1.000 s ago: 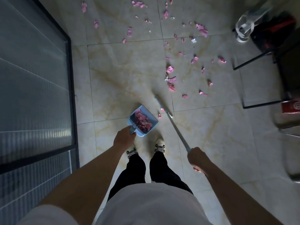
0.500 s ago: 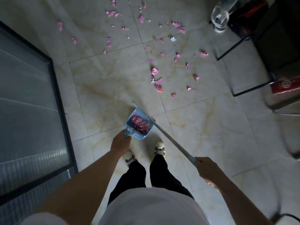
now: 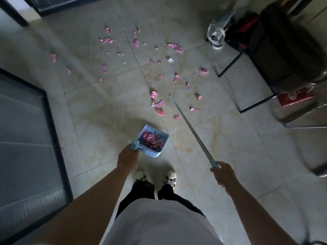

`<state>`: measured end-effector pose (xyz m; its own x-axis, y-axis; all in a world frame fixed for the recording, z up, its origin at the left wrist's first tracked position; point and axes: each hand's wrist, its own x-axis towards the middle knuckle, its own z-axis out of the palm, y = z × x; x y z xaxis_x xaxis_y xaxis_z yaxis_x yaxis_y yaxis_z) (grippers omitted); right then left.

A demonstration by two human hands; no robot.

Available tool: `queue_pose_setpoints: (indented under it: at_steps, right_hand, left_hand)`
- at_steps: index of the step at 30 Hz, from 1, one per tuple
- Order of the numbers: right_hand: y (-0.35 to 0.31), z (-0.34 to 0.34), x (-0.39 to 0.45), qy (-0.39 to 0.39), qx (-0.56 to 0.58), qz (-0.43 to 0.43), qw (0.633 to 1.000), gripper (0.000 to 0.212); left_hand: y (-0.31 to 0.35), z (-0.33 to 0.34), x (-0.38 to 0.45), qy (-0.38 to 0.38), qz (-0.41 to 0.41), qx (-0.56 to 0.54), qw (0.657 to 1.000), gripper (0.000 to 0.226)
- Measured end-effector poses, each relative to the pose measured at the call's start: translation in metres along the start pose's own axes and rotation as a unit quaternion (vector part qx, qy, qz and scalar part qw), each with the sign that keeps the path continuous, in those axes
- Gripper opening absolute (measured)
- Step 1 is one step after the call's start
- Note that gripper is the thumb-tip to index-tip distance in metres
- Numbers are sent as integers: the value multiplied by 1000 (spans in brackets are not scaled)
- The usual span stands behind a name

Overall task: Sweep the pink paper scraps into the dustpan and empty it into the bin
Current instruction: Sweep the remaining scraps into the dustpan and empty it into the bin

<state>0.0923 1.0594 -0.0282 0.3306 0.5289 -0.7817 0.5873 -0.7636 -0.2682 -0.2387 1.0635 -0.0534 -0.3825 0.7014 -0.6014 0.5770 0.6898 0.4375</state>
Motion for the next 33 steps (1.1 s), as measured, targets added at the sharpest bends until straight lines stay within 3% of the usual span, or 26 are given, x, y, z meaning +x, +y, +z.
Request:
queue_pose_setpoints:
  at_steps: [5, 8, 14, 17, 22, 26, 33]
  right_hand:
    - [-39, -22, 54, 36, 42, 21, 998, 27]
    - [-74, -37, 77, 37, 67, 44, 996, 16]
    - [-155, -73, 131, 40, 87, 107, 990, 19]
    - [-194, -76, 152, 34, 27, 110, 993, 21]
    - [-247, -42, 151, -59, -130, 75, 987, 40]
    - [-260, -1, 119, -44, -328, -18, 943, 44]
    - [-255, 30, 82, -89, -391, -52, 914, 43]
  left_hand:
    - [17, -15, 37, 3, 32, 45, 998, 7]
    - [21, -27, 62, 5, 34, 63, 997, 18]
    - [23, -59, 119, -10, 46, 88, 995, 20]
    - [13, -71, 145, -24, 52, 97, 994, 17]
    - [5, -76, 165, -54, 54, 85, 993, 18]
    - [13, -73, 175, -62, 45, 68, 995, 24]
    - [50, -53, 191, -87, 16, 60, 994, 31]
